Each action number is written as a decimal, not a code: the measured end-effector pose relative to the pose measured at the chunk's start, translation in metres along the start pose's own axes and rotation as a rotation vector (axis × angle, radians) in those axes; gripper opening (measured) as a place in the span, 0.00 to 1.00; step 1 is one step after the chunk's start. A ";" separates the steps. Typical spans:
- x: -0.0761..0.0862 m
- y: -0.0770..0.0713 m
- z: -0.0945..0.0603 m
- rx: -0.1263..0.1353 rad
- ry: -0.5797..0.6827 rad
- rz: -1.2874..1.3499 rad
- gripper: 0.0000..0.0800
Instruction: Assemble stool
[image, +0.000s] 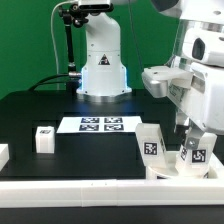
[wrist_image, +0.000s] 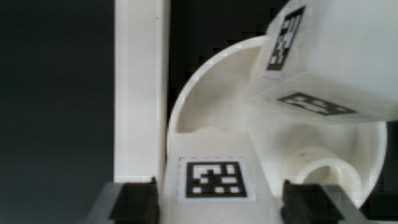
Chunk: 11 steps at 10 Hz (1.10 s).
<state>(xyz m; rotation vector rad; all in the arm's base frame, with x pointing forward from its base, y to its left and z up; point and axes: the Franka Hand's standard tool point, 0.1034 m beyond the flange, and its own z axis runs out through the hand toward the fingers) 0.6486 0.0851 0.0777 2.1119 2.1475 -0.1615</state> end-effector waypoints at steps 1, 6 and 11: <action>-0.001 0.000 0.000 0.000 0.000 0.001 0.42; -0.013 -0.007 0.002 0.099 -0.027 0.333 0.42; -0.020 -0.004 0.003 0.106 -0.038 0.695 0.42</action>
Offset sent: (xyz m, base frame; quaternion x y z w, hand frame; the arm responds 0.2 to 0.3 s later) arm 0.0000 0.0000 0.0000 0.0000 0.0000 0.0000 1.0000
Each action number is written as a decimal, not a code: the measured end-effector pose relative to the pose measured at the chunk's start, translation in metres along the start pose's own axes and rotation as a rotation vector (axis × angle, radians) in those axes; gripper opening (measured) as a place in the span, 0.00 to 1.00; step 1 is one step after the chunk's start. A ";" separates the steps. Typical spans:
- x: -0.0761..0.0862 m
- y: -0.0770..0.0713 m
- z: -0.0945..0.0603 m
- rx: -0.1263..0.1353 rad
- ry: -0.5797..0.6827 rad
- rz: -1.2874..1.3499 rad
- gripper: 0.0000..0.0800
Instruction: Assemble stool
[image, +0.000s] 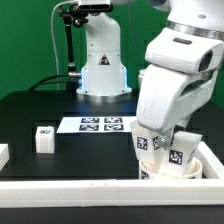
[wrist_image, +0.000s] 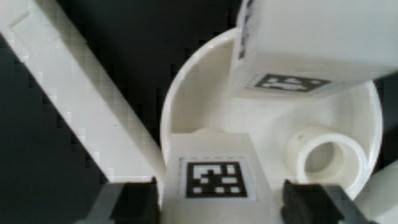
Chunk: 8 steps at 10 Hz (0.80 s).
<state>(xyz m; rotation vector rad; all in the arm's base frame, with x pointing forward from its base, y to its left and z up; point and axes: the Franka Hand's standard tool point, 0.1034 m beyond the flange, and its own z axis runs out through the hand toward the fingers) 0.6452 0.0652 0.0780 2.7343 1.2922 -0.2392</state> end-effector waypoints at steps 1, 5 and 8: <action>0.000 0.000 -0.001 0.000 0.001 0.086 0.42; 0.000 -0.003 0.000 0.051 0.026 0.457 0.42; 0.003 -0.006 -0.001 0.063 0.023 0.685 0.42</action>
Offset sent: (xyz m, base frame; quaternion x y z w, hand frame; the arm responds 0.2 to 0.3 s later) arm -0.0195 0.0004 -0.0120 0.1217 0.0459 0.3269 0.9361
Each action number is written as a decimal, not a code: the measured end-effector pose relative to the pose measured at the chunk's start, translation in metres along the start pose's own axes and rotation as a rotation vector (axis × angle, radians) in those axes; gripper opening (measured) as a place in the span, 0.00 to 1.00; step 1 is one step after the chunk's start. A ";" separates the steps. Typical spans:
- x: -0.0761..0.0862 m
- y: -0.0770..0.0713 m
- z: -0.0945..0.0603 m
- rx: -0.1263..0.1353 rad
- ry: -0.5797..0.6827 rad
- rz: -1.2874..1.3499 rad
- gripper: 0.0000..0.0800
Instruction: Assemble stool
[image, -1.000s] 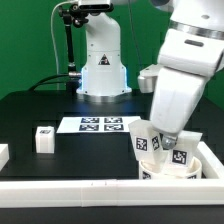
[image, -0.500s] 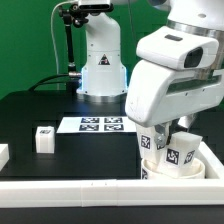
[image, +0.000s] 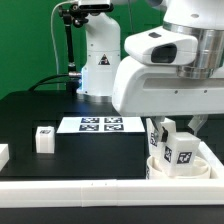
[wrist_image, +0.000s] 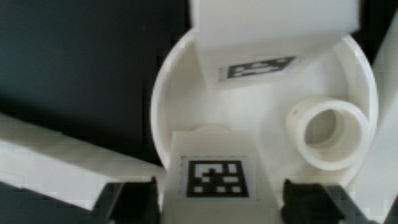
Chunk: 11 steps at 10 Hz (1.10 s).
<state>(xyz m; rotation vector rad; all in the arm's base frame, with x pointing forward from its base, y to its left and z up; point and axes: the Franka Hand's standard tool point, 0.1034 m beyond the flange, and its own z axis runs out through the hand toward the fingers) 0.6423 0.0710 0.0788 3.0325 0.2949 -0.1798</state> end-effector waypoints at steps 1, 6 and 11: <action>0.000 0.000 0.000 0.001 0.001 0.048 0.42; 0.000 0.000 0.001 0.064 0.056 0.409 0.42; 0.002 0.000 0.001 0.124 0.061 0.755 0.42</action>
Offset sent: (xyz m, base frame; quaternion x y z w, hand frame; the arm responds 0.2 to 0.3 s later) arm 0.0000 0.0000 0.0000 0.0000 0.0000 0.1296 0.9916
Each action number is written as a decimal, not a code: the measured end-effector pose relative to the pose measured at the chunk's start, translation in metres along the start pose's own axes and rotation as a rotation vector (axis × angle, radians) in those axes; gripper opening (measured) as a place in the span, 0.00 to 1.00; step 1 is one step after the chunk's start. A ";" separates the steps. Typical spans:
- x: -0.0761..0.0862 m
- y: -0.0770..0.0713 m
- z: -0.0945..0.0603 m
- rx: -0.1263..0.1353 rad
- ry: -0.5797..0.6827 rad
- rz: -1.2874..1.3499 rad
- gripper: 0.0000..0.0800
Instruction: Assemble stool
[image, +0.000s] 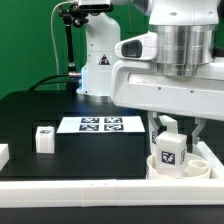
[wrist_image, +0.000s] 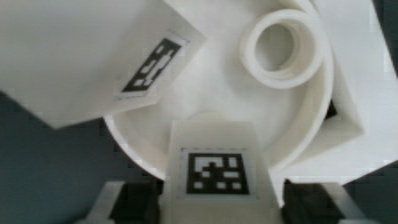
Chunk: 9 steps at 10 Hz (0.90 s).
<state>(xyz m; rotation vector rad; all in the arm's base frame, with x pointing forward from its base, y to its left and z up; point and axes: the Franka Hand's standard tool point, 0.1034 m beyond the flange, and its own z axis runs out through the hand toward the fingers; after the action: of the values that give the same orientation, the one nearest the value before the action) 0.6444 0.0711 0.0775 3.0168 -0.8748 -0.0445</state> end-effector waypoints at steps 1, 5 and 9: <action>0.001 0.001 0.000 0.000 0.001 0.084 0.42; 0.000 0.007 0.000 0.009 0.022 0.420 0.42; 0.001 0.010 0.001 0.004 0.020 0.519 0.42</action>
Offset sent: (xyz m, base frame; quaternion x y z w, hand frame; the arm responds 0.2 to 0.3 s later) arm -0.0123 0.0019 -0.0035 0.0240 0.0215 0.2201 0.9750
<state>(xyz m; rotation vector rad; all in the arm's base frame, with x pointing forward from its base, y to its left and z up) 0.6397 0.0622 0.0762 2.6843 -1.6150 -0.0111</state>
